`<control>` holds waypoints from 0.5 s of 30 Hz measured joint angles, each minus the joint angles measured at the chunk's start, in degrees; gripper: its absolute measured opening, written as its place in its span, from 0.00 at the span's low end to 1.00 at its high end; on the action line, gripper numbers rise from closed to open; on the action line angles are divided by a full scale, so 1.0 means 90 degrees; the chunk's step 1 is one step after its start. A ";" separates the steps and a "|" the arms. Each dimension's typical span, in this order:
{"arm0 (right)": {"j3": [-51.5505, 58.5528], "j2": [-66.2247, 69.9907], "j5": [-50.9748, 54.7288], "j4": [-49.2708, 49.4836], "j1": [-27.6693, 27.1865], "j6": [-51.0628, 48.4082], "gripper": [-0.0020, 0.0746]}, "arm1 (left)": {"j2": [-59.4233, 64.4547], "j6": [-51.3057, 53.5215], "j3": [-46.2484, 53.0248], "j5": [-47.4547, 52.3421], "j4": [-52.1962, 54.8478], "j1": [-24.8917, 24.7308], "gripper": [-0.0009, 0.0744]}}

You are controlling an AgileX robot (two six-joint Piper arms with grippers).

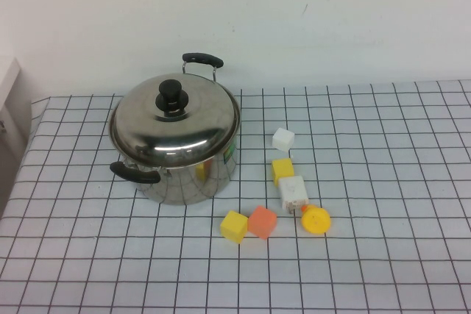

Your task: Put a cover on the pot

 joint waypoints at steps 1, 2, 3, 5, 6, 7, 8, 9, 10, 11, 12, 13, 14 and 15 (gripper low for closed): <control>0.0000 -0.0014 0.0006 0.0000 -0.0119 0.0012 0.05 | 0.0000 0.0000 0.0000 0.0000 0.0000 0.0000 0.01; 0.0000 -0.0044 0.0052 0.0000 -0.0175 0.0051 0.05 | 0.0000 0.0000 0.0000 0.0000 0.0000 0.0000 0.01; 0.0000 -0.0045 0.0138 0.0000 -0.0187 0.0113 0.05 | 0.0000 0.0000 0.0000 0.0000 0.0000 0.0000 0.01; 0.0000 -0.0054 0.0313 0.0000 -0.0187 0.0285 0.05 | 0.0000 0.0000 0.0000 0.0000 0.0000 0.0000 0.01; 0.0000 -0.0054 0.0413 0.0000 -0.0173 0.0420 0.05 | 0.0000 0.0000 0.0000 0.0000 0.0000 0.0000 0.01; 0.0000 -0.0054 0.0505 0.0000 -0.0148 0.0565 0.05 | 0.0000 0.0000 0.0000 0.0000 0.0000 0.0000 0.01; 0.0000 -0.0054 0.0610 -0.0092 -0.0136 0.0718 0.05 | 0.0000 0.0000 0.0000 0.0000 0.0000 0.0000 0.01; 0.0000 -0.0054 0.0721 -0.0157 -0.0127 0.0884 0.05 | 0.0000 0.0000 0.0000 0.0000 0.0000 0.0000 0.01; 0.0000 -0.0054 0.0799 -0.0181 -0.0121 0.0934 0.05 | 0.0000 0.0000 0.0000 0.0000 0.0000 0.0000 0.01; 0.0000 -0.0054 0.0871 -0.0196 -0.0121 0.0988 0.05 | 0.0000 0.0000 0.0000 0.0000 0.0000 0.0000 0.01; -0.0012 -0.0054 0.0913 -0.0210 -0.0111 0.1019 0.05 | 0.0000 0.0000 0.0000 0.0000 0.0000 0.0000 0.01; -0.0012 -0.0054 0.0952 -0.0210 -0.0111 0.1038 0.05 | 0.0000 0.0000 0.0000 0.0000 0.0000 0.0000 0.01; -0.0012 -0.0054 0.0955 -0.0210 -0.0111 0.1060 0.05 | 0.0000 0.0000 0.0000 0.0000 0.0000 0.0000 0.01; -0.0022 -0.0054 0.0961 -0.0219 -0.0111 0.1061 0.05 | 0.0000 0.0000 0.0000 0.0000 0.0000 0.0000 0.01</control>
